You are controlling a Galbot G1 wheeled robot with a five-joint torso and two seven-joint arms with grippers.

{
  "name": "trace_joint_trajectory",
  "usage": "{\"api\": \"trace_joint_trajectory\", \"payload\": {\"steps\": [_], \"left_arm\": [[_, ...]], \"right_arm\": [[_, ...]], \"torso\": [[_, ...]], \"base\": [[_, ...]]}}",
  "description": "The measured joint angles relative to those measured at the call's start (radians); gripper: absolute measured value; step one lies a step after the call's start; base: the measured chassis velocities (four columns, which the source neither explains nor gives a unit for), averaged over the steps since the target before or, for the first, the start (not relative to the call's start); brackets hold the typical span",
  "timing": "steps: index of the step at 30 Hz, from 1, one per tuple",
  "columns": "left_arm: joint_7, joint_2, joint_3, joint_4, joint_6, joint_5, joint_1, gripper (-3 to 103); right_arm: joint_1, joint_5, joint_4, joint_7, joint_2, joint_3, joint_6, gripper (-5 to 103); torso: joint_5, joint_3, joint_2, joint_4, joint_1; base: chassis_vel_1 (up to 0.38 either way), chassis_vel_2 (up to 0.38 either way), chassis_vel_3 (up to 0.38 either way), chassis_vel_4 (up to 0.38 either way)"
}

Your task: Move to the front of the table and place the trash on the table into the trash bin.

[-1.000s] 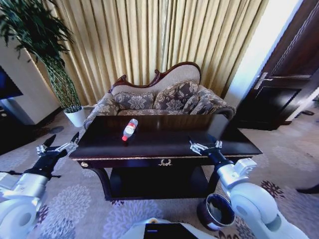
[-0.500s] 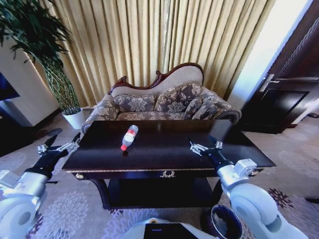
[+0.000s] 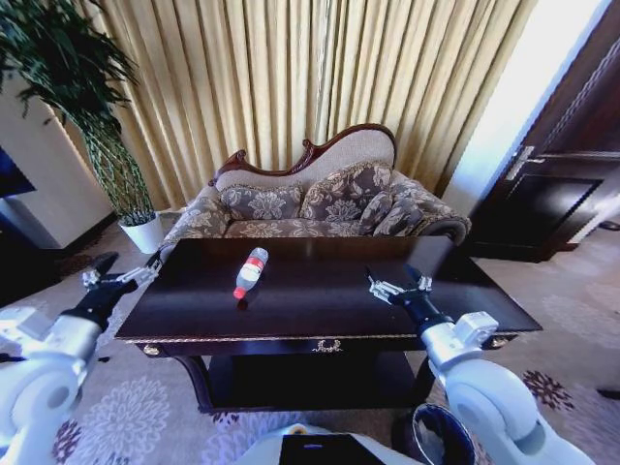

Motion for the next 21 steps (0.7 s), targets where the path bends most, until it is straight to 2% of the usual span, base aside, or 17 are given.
{"api": "trace_joint_trajectory", "payload": {"steps": [2, 4, 7, 9, 12, 13, 15, 18, 19, 21], "left_arm": [[-0.007, 0.024, 0.008, 0.014, 0.002, -0.011, -0.009, 100], [-0.024, 0.080, 0.034, 0.044, 0.002, -0.040, -0.037, 100], [-0.074, 0.140, 0.107, 0.072, 0.006, -0.068, -0.104, 100], [-0.088, 0.149, 0.126, 0.075, 0.010, -0.074, -0.122, 100], [-0.201, 0.191, 0.262, 0.080, 0.052, -0.114, -0.231, 100], [-0.201, 0.191, 0.262, 0.080, 0.052, -0.114, -0.231, 100], [-0.264, 0.207, 0.356, 0.080, 0.072, -0.129, -0.293, 100], [-0.313, 0.214, 0.461, 0.082, 0.085, -0.139, -0.359, 100], [-0.313, 0.214, 0.461, 0.082, 0.085, -0.139, -0.359, 100], [-0.366, 0.215, 0.575, 0.097, 0.091, -0.150, -0.434, 100]], "right_arm": [[-0.003, -0.004, -0.001, 0.000, 0.003, 0.000, 0.002, 100], [-0.011, -0.014, -0.003, 0.000, 0.010, 0.000, 0.008, 100], [-0.025, -0.028, -0.004, 0.000, 0.019, 0.001, 0.013, 100], [-0.028, -0.031, -0.004, 0.000, 0.021, 0.002, 0.014, 100], [-0.039, -0.041, -0.004, 0.000, 0.028, 0.009, 0.018, 100], [-0.039, -0.041, -0.004, 0.000, 0.028, 0.009, 0.018, 100], [-0.047, -0.046, -0.005, 0.000, 0.033, 0.016, 0.022, 100], [-0.054, -0.055, -0.006, 0.000, 0.040, 0.020, 0.027, 100], [-0.054, -0.055, -0.006, 0.000, 0.040, 0.020, 0.027, 100], [-0.058, -0.060, -0.008, 0.000, 0.048, 0.022, 0.030, 100]], "torso": [[-0.0001, 0.000, 0.000, 0.0000, 0.000], [-0.0002, 0.000, 0.000, 0.0000, 0.000], [-0.0002, 0.000, 0.000, 0.0001, 0.000], [0.0000, 0.000, 0.000, 0.0000, 0.000], [0.0000, 0.000, 0.000, -0.0002, 0.000], [0.0000, 0.000, 0.000, -0.0002, 0.000], [0.0000, 0.000, 0.000, 0.0000, 0.000], [0.0000, 0.000, 0.000, 0.0000, 0.000], [0.0000, 0.000, 0.000, 0.0000, 0.000], [-0.0001, 0.000, 0.000, 0.0000, 0.000]], "base": [[0.000, 0.000, 0.000, 0.000], [0.000, 0.000, 0.000, 0.000], [0.000, 0.000, 0.000, 0.000], [0.000, 0.000, 0.000, 0.000], [0.000, 0.000, 0.000, 0.000], [0.000, 0.000, 0.000, 0.000], [0.000, 0.000, 0.000, 0.000], [0.000, 0.000, 0.000, 0.000], [0.000, 0.000, 0.000, 0.000], [0.000, 0.000, 0.000, 0.000]]}}
